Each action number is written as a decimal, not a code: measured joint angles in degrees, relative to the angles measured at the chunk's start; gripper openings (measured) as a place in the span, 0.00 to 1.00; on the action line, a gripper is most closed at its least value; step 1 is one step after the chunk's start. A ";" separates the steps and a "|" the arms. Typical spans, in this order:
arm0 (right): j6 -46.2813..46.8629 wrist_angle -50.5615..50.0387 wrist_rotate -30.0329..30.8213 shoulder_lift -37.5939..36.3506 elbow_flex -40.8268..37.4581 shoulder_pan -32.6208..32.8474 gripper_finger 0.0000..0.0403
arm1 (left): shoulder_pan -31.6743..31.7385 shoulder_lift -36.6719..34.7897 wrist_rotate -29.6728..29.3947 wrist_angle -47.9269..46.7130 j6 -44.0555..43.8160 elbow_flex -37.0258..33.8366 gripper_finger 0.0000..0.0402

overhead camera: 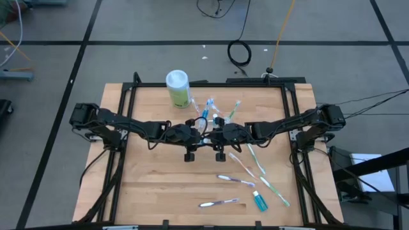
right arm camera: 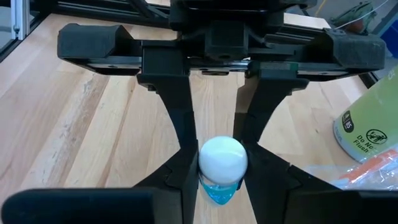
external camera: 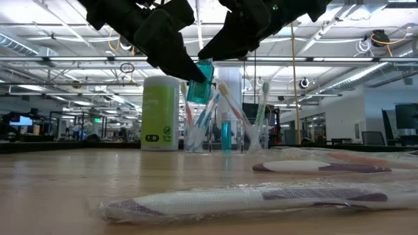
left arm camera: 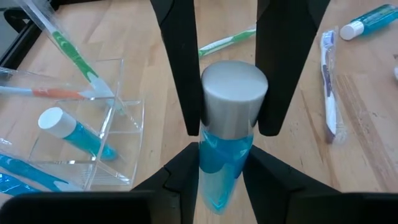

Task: Pick & Place toothbrushing station
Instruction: Put the left blue mouthwash into the transparent organizer

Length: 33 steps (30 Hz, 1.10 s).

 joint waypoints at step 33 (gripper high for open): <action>1.02 -6.55 3.48 -7.56 0.09 -7.21 0.25 | 0.91 -22.58 -12.38 -29.61 0.03 0.02 0.54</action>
